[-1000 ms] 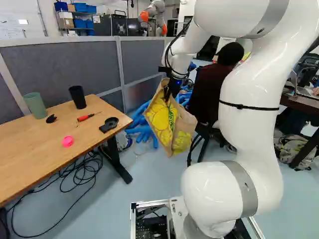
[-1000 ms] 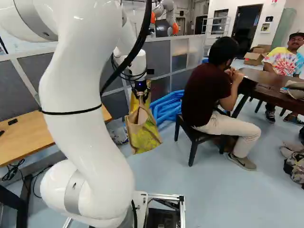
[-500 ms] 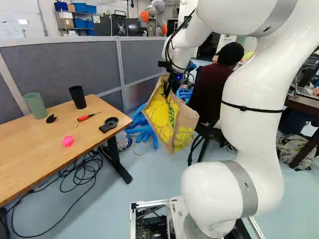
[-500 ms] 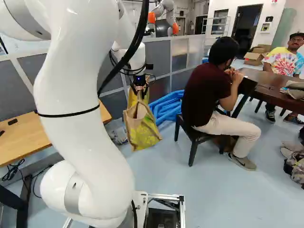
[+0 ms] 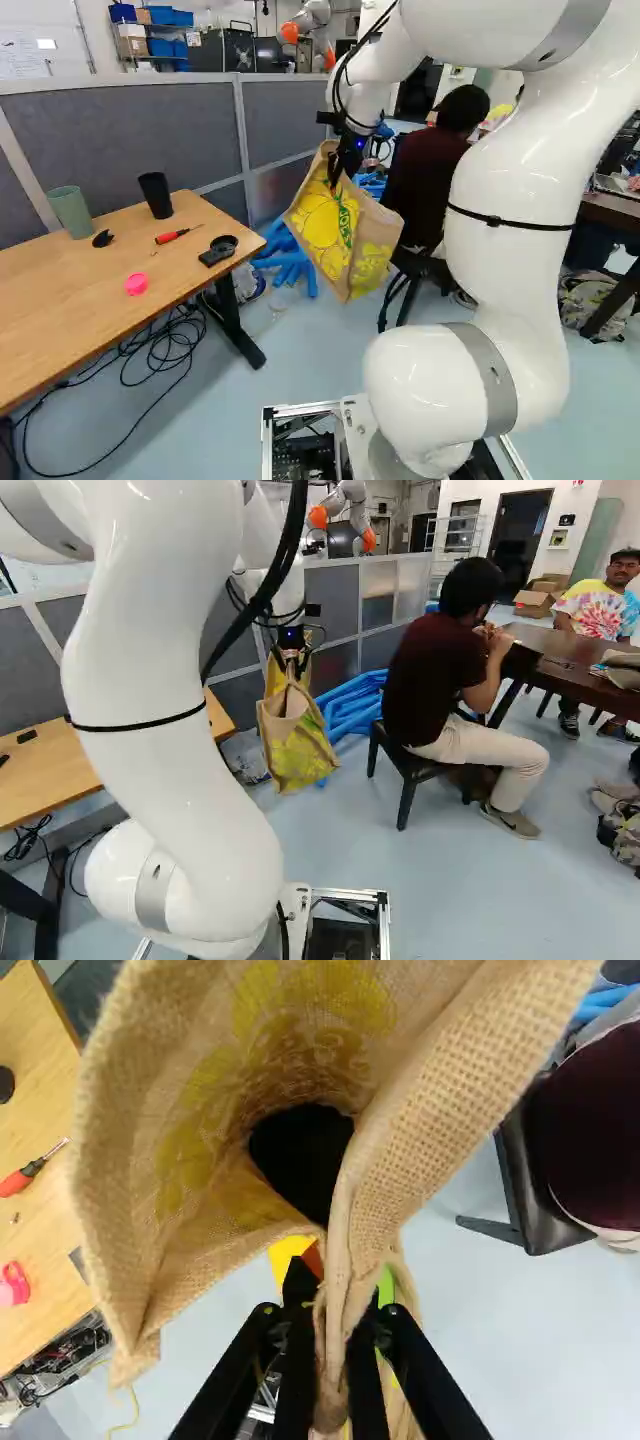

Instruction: Pick up the bag on the ground and place it on the table

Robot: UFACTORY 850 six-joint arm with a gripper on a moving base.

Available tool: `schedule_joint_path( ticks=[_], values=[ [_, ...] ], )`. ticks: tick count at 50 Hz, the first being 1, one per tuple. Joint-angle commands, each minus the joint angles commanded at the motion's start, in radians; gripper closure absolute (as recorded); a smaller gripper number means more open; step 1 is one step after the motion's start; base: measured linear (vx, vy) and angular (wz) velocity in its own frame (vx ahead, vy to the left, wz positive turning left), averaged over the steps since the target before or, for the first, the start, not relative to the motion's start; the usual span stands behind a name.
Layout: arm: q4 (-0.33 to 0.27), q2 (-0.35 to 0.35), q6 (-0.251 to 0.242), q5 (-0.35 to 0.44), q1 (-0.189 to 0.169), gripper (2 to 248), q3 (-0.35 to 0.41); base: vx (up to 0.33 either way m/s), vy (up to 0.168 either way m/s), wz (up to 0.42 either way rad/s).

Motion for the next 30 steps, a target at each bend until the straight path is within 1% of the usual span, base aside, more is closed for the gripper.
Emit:
schedule_joint_path(
  ticks=[30],
  values=[
    [0.0,0.032,0.0,-0.096,0.001,215,-0.055,0.0,0.0,0.0]
  ],
)
